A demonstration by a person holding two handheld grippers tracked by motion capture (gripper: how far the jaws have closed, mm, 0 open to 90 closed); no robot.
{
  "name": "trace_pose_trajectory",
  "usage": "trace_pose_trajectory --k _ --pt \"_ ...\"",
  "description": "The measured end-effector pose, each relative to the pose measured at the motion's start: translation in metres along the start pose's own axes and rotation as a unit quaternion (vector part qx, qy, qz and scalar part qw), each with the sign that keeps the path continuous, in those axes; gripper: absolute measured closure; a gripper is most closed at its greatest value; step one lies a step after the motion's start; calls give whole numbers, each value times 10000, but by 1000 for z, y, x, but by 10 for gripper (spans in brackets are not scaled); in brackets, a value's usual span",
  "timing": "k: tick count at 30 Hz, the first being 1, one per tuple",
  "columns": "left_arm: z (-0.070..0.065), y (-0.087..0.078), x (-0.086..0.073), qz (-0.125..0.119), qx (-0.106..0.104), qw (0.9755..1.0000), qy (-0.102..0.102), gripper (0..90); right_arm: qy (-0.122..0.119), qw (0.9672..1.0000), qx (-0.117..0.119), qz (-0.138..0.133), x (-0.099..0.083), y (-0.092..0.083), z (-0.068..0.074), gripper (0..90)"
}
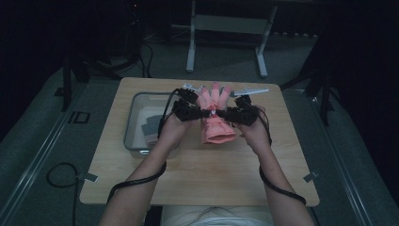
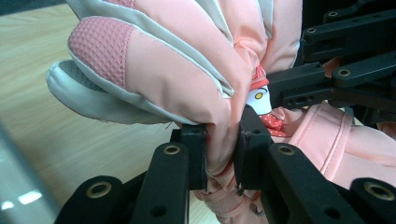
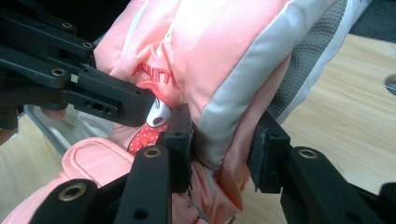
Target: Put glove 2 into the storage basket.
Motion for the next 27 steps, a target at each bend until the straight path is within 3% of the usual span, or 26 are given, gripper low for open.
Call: trace_pose_trajectory --k 15,19,27 --pt "30 -54 5 -251 294 9991 -178 763 -387 9988 278 -94 48 23 32 645" --pt "48 -72 2 -365 391 9981 -313 762 -517 9979 377 -57 64 40 47 645" --pt "74 -96 -8 -415 592 9961 -513 762 -619 9961 630 17 80 65 69 645"
Point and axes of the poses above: each handheld gripper's, and its own axes: y roughly forward along the jaws, x roughly out of its top, z roughly to its left, the point moved 6 cm from there along y, roughly forward along the jaws, and after that the axes turned 14 degrees about -y, right-handed, at the moved point
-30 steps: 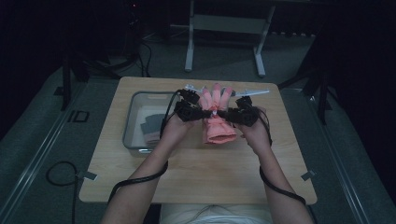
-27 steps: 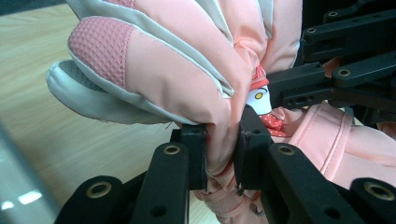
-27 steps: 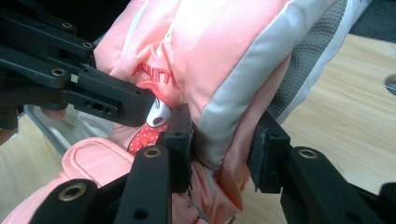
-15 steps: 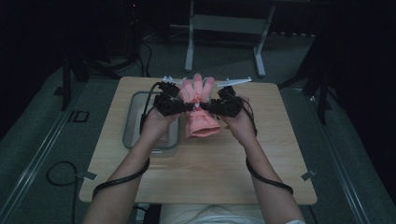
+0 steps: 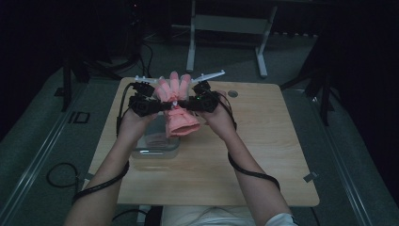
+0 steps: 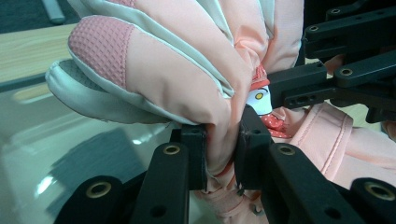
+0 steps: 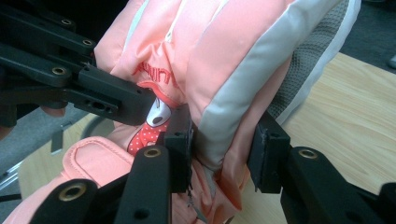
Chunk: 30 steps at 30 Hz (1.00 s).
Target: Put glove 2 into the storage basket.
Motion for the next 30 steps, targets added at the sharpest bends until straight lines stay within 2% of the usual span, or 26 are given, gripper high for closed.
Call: trace_pose_trajectory --k 8,13,16,22,25,30 --pt "33 -20 -7 -137 227 9993 -272 762 -156 9994 257 148 21 34 18 645" --pt "48 -21 -13 -155 229 9986 -442 761 -231 9988 342 262 26 50 24 645" --pt "55 -15 -18 -174 244 9981 -532 761 -251 9984 334 388 23 59 25 645" --pt "71 5 -30 -52 221 9970 -746 761 -203 9973 352 616 9 79 21 645" --pt "80 17 -37 30 181 9957 -904 761 -198 9960 361 796 0 90 18 645" --pt "87 30 -45 121 250 9943 -1031 760 -196 9937 416 1023 -11 104 14 645"
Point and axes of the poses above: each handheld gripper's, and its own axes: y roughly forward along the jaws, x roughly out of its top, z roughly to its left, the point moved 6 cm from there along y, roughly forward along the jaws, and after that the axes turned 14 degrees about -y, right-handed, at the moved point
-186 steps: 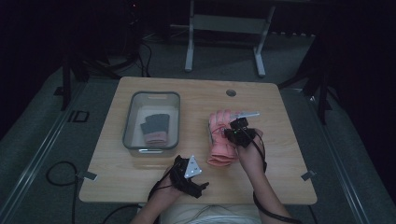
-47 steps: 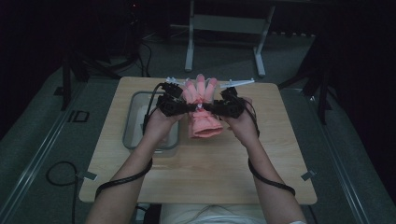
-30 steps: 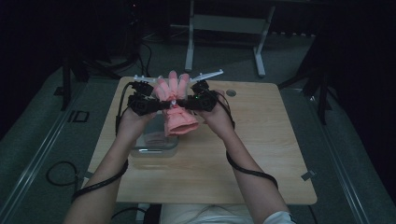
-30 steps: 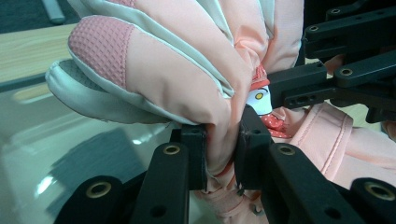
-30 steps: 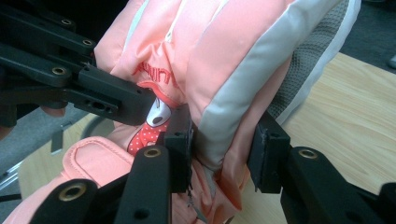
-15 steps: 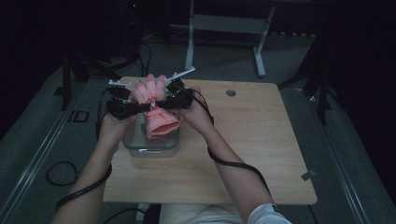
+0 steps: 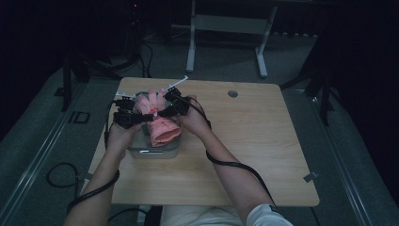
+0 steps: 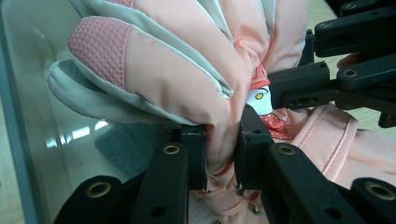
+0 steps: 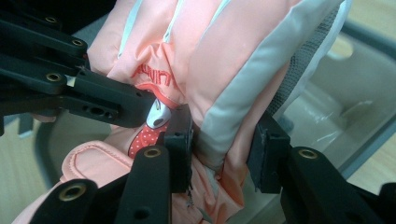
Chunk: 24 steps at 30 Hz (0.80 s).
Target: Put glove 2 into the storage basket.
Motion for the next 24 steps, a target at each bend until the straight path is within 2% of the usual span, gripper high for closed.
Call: trace_pose_trajectory --k 7,9,14,18,20,22,24 --pt "15 20 -8 282 208 9992 -205 755 78 9994 138 315 -13 27 -6 641" --pt "18 22 -9 355 327 9986 -237 749 157 9990 199 376 -15 33 -7 641" --pt "22 26 -7 436 446 9975 -335 740 178 9988 191 425 -14 41 -8 637" --pt "23 31 -6 548 631 9961 -279 714 311 9977 232 558 -15 46 -11 629" --pt "23 32 -5 615 785 9948 -181 673 328 9974 230 598 -15 48 -13 619" --pt "24 32 -4 581 877 9943 -150 625 364 9971 246 613 -15 49 -14 608" --pt "24 32 -4 549 883 9945 -158 597 372 9971 248 619 -14 50 -16 594"
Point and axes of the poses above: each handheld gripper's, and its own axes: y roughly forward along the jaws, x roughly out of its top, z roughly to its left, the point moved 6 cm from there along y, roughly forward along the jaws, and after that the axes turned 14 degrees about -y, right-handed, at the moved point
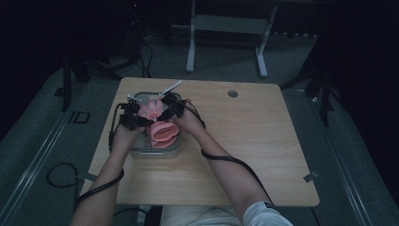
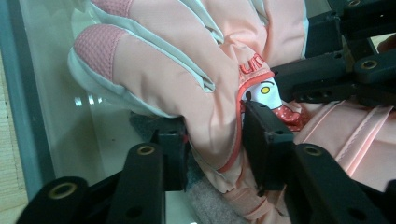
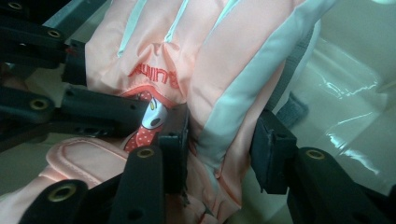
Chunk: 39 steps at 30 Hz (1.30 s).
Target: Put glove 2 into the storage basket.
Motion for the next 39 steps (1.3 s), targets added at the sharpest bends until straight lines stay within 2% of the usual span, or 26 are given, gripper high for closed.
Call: trace_pose_trajectory --k 3,6,9,16,24,29,39 --pt "2 -1 2 -73 3 10000 -23 561 4 10000 -31 14 1 0 -3 572" --pt "5 -1 3 -116 117 9999 2 509 89 9999 1 58 4 1 -3 570" --pt "6 -2 4 -146 174 9997 12 491 64 9999 -22 136 7 1 -2 564" --pt "13 -7 5 -272 43 9995 -139 460 119 9999 105 6 12 -4 -4 535" --pt "13 -14 6 -379 26 9992 -153 448 140 9997 132 -130 15 -12 -3 523" --pt "12 -21 7 -489 167 9987 -36 438 112 9993 186 -309 18 -20 -2 528" --pt "3 -33 11 -646 64 9979 81 432 27 9988 208 -453 23 -30 1 520"
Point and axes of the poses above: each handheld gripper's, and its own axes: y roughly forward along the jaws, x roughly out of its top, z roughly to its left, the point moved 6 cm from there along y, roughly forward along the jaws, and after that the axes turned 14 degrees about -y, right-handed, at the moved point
